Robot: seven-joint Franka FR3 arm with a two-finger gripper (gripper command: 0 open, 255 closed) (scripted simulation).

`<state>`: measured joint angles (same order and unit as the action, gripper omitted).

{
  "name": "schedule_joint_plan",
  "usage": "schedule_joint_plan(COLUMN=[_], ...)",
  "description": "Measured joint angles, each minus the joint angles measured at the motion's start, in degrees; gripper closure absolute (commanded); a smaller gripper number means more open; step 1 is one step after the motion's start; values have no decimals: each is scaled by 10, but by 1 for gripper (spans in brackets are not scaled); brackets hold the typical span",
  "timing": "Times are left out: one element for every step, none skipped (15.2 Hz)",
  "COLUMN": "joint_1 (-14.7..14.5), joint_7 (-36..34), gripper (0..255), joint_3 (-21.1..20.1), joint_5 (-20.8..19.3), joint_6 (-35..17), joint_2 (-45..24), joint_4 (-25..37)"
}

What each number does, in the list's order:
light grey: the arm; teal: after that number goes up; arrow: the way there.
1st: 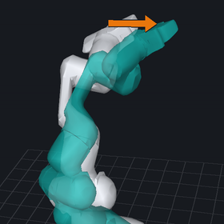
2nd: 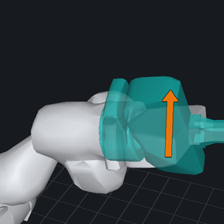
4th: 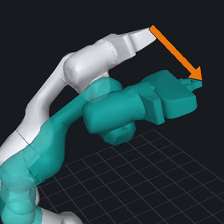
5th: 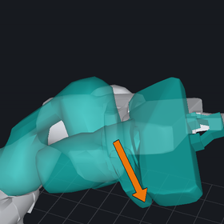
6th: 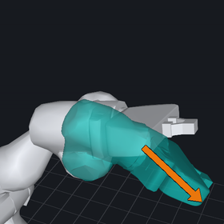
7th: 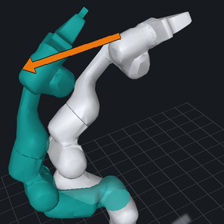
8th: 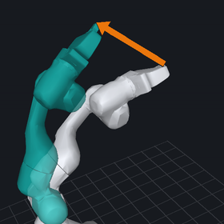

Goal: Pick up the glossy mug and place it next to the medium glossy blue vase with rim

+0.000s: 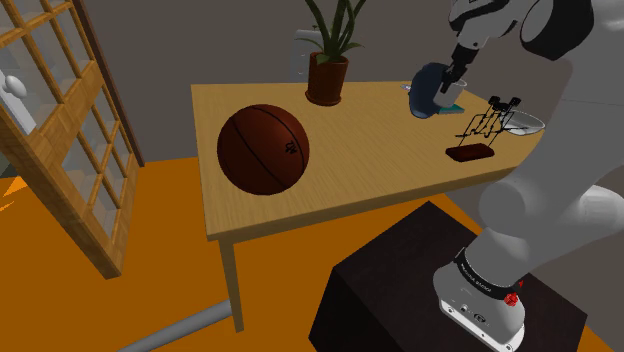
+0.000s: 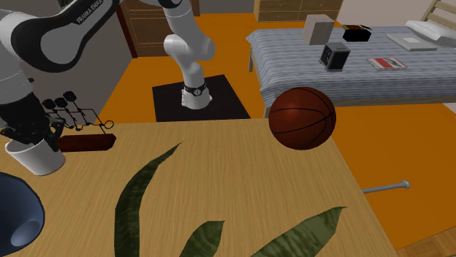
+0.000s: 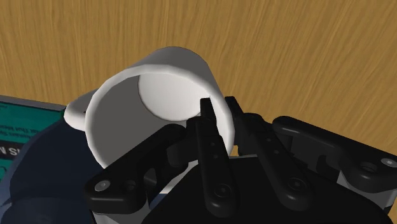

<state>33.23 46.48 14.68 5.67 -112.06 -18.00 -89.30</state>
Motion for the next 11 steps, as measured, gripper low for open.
schedule_joint_plan(joint_1=[0,0,0,-1,-1,-1,0,0,-1,-1,-1], joint_7=[0,0,1,1,2,2,4,5,4,4,5], gripper=[255,255,255,255,255,255,255,255,255,255,255], joint_3=[0,-1,-1,-1,-1,-2,-2,-2,-2,-3,-3], joint_5=[1,1,2,2,3,3,5,5,5,6,7], joint_6=[-7,-14,-21,-28,-36,-43,-49,-56,-62,-69,-76], joint_2=[-2,-3,-5,-6,-7,-6,-11,-11,-14,-14,-17], joint_4=[-5,-11,-16,-22,-29,-37,-38,-45,-49,-55,-59])
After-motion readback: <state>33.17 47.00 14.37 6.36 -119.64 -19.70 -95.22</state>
